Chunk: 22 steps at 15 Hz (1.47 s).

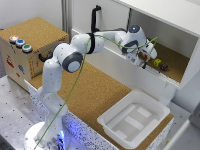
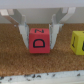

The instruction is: Place the pink block inside the box

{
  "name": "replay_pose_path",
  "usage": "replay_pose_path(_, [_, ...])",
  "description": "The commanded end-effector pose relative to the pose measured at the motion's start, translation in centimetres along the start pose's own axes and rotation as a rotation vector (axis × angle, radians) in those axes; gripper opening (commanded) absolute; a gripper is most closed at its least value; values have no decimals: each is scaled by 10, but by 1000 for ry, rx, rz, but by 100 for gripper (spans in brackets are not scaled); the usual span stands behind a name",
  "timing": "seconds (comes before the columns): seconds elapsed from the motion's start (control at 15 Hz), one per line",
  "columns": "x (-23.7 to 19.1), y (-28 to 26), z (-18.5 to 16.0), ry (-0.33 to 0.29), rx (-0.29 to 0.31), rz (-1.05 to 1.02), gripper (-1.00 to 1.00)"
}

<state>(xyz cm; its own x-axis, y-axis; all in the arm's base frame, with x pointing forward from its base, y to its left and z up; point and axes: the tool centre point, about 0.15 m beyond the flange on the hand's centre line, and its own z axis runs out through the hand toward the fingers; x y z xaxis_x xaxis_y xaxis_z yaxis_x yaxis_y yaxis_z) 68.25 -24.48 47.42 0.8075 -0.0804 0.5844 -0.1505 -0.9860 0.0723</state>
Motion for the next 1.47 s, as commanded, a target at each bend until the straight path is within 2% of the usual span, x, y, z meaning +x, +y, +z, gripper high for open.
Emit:
replay_pose_path(0.0, [-10,-3,-44,50,71,-6,-100])
replay_pose_path(0.47, [-44,4,-99,37,71,54,-100])
replay_pose_path(0.67, [-63,1,-120,30,46,69,-100])
replay_pose_path(1.0, [-118,3,-149,-11,-31,69,-100])
replay_pose_path(1.13, [-143,6,-149,-5,-32,33,-100])
replay_pose_path(1.4, [-189,43,-158,-17,42,7,-100])
